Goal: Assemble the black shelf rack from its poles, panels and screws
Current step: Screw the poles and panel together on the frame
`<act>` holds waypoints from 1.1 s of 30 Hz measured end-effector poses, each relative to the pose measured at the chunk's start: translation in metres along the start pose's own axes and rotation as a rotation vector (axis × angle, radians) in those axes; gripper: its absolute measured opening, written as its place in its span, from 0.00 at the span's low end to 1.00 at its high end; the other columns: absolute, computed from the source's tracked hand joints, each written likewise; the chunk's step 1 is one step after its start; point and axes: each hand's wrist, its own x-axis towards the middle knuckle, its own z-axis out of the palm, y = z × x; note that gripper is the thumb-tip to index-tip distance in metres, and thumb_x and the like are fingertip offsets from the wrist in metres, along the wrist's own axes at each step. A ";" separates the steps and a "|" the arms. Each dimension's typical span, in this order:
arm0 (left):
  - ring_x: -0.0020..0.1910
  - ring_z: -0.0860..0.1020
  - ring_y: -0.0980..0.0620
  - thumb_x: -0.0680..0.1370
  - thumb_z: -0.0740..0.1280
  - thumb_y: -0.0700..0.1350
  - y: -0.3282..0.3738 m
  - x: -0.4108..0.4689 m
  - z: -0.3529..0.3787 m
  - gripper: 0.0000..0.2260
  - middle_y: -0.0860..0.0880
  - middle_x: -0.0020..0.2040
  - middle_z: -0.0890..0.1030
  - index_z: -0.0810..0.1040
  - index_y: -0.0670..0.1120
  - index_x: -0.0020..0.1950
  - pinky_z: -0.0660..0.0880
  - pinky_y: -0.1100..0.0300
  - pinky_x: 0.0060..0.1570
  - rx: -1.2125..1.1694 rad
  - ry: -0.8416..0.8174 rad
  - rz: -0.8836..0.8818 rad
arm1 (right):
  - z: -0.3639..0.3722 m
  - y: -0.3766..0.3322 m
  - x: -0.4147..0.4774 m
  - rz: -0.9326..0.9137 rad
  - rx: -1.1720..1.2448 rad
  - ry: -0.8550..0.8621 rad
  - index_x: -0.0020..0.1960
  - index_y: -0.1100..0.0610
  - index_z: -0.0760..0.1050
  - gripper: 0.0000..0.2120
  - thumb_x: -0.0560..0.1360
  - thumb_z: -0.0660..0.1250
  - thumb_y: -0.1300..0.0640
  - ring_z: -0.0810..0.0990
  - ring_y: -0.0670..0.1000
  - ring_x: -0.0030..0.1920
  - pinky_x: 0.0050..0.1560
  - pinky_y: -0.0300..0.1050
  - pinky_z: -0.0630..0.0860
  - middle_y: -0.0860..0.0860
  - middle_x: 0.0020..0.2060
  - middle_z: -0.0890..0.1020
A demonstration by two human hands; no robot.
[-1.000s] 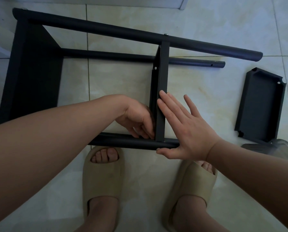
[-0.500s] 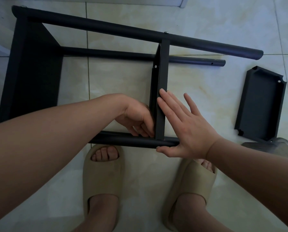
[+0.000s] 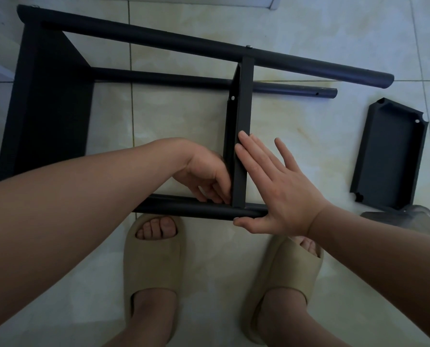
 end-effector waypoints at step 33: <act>0.55 0.83 0.53 0.79 0.69 0.43 0.002 -0.001 0.002 0.06 0.52 0.50 0.87 0.83 0.49 0.53 0.73 0.47 0.67 0.103 0.043 0.009 | 0.002 0.001 0.000 -0.004 -0.001 0.016 0.82 0.62 0.50 0.53 0.72 0.58 0.26 0.50 0.57 0.82 0.78 0.67 0.53 0.57 0.82 0.49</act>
